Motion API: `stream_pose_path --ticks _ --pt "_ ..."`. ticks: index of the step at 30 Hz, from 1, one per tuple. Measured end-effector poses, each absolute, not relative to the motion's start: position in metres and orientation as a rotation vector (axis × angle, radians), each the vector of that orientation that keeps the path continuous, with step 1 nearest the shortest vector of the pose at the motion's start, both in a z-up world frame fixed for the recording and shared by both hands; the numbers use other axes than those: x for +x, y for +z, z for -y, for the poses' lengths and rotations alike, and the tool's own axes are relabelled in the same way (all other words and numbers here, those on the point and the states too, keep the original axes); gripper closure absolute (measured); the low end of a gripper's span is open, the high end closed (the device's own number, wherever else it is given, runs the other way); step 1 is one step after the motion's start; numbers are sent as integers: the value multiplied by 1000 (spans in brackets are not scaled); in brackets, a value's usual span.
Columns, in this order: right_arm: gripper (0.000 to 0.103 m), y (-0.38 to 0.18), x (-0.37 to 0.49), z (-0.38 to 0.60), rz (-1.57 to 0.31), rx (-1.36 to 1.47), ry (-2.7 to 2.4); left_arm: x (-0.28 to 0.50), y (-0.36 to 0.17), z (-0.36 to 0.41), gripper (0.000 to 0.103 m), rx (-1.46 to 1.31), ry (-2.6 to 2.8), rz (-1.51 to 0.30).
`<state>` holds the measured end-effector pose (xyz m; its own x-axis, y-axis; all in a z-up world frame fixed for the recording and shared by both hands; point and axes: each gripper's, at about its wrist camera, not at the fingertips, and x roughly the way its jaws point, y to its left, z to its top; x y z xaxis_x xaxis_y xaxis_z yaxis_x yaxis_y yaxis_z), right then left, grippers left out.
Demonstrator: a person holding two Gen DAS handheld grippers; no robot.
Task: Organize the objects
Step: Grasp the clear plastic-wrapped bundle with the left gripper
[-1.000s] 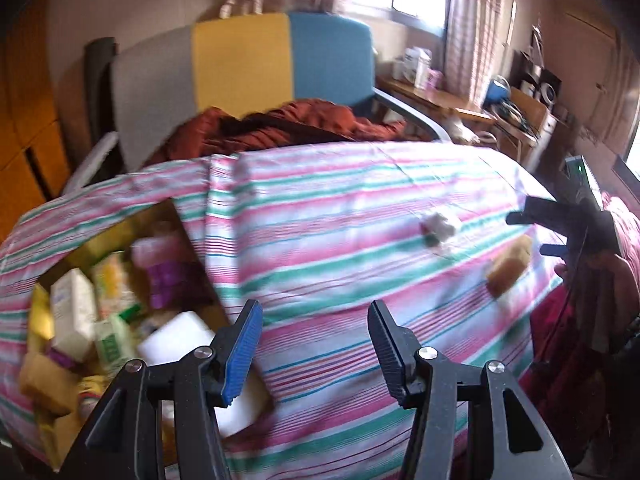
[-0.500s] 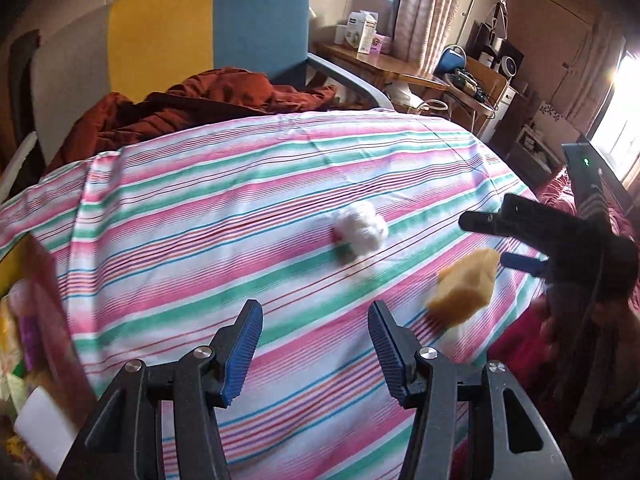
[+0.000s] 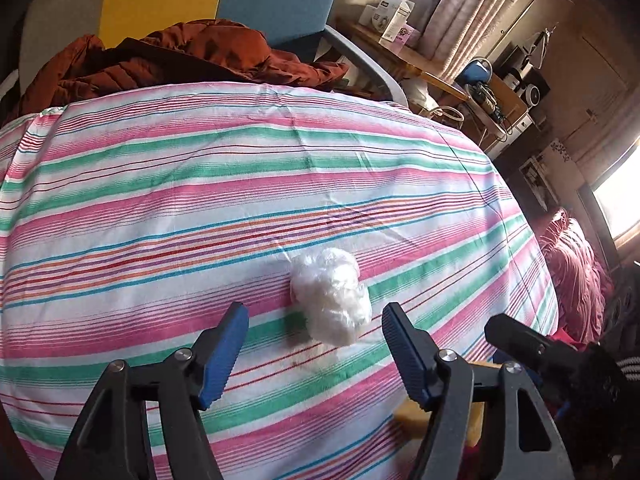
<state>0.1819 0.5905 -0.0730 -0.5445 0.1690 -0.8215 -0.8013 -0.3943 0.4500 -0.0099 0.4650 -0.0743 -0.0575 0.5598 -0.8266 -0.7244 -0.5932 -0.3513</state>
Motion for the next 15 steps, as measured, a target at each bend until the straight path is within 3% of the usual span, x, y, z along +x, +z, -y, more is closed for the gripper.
stream_pose_path --ticks 8,10,15 --pt "0 -75 185 -595 -1249 -888 1978 -16 -104 -504 36 -1316 1830 -346" --pt "0 -76 186 -598 -1267 -879 1968 -13 -104 -504 50 -1258 1864 -405" --pt "0 -80 181 -597 -1273 -916 1972 -6 -107 -497 63 -1166 1871 -515"
